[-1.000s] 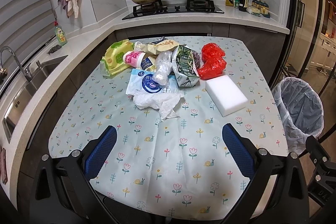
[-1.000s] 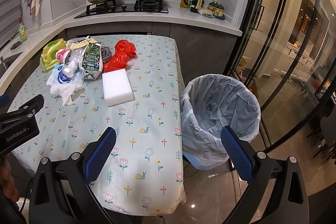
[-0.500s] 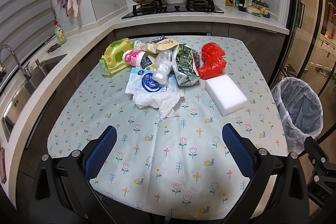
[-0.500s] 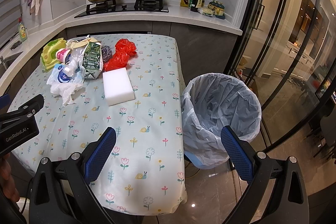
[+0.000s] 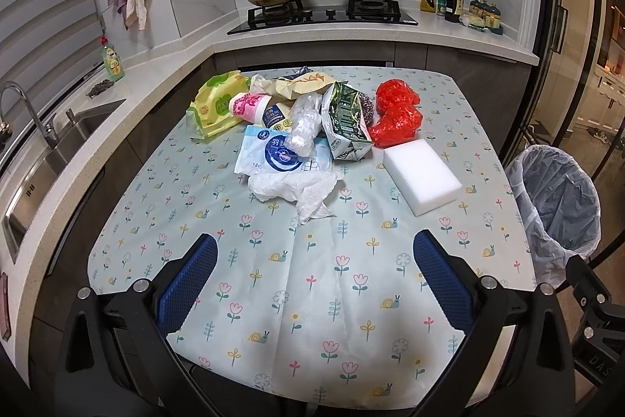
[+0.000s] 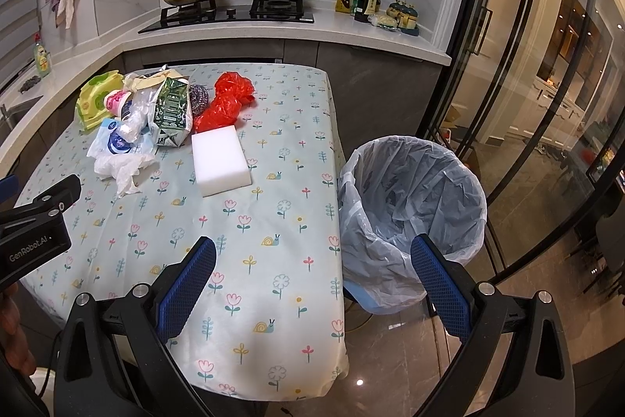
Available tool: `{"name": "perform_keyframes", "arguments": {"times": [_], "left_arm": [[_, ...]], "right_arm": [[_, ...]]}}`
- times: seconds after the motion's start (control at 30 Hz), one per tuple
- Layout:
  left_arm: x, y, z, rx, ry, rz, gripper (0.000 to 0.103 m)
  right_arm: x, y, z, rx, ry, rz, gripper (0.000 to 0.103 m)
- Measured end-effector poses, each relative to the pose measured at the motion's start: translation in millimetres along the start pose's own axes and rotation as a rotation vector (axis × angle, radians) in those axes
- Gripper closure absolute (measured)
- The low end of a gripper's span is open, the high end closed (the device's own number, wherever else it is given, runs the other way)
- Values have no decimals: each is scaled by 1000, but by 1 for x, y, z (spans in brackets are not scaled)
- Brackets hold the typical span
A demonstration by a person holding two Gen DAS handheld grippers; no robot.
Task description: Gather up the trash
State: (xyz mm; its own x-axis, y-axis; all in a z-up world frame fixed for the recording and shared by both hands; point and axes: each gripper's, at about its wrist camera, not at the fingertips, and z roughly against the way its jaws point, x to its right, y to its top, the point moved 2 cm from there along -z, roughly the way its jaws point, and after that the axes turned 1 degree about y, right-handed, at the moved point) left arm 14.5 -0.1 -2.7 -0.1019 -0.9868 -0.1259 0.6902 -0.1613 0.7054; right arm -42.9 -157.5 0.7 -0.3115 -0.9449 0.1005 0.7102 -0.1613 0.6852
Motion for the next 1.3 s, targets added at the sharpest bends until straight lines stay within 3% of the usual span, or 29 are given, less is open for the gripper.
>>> {"name": "perform_keyframes", "arguments": {"times": [1.3], "left_arm": [[-5, -4, -9, -19, -12, 14, 7]], "right_arm": [[-7, 1, -6, -12, 9, 5, 7]]}}
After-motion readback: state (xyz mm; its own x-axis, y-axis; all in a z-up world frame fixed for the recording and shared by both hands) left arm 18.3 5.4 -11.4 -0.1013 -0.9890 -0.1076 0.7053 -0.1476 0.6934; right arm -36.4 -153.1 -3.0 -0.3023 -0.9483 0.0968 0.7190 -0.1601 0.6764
